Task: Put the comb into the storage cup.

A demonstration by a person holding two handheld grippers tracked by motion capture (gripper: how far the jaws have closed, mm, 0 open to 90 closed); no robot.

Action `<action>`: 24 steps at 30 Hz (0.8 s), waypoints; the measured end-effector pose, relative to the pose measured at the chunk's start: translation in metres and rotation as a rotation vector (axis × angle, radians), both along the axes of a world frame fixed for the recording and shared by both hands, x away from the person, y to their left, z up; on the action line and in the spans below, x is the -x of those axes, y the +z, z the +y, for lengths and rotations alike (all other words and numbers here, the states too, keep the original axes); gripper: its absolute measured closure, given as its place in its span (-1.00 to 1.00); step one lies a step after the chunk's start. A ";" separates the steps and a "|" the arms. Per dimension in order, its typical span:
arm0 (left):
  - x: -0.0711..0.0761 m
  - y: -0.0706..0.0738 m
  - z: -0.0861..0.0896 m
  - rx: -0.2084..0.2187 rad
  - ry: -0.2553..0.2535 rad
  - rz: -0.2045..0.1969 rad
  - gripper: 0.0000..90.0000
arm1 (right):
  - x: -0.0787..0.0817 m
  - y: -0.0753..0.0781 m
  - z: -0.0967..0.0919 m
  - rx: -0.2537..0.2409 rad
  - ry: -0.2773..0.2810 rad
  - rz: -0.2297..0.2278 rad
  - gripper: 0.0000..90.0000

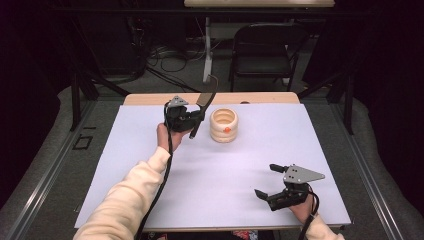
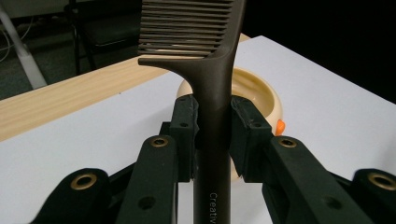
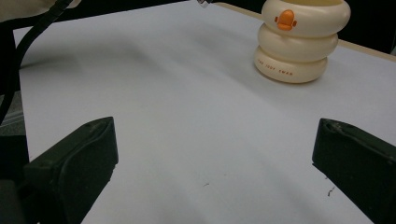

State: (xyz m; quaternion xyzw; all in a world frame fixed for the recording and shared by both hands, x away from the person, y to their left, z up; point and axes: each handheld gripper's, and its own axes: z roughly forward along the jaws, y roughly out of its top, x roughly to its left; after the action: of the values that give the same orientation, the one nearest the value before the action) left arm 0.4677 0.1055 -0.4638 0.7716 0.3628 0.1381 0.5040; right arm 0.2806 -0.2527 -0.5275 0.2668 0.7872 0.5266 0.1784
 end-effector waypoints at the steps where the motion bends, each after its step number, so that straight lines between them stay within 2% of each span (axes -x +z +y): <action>1: 0.000 0.001 -0.001 0.000 -0.002 0.000 0.62 | 0.000 0.000 0.000 0.000 0.000 0.000 -1.00; 15: -0.004 0.012 -0.013 0.004 -0.021 -0.026 0.62 | 0.000 0.000 0.000 -0.001 0.006 0.004 -1.00; 24: -0.009 0.014 -0.021 0.008 -0.021 -0.030 0.62 | -0.001 0.000 0.000 0.001 0.005 0.008 -1.00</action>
State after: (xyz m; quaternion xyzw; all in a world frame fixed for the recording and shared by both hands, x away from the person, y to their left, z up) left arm 0.4769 0.0849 -0.4503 0.7712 0.3474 0.1431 0.5139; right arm 0.2812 -0.2526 -0.5279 0.2667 0.7888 0.5258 0.1739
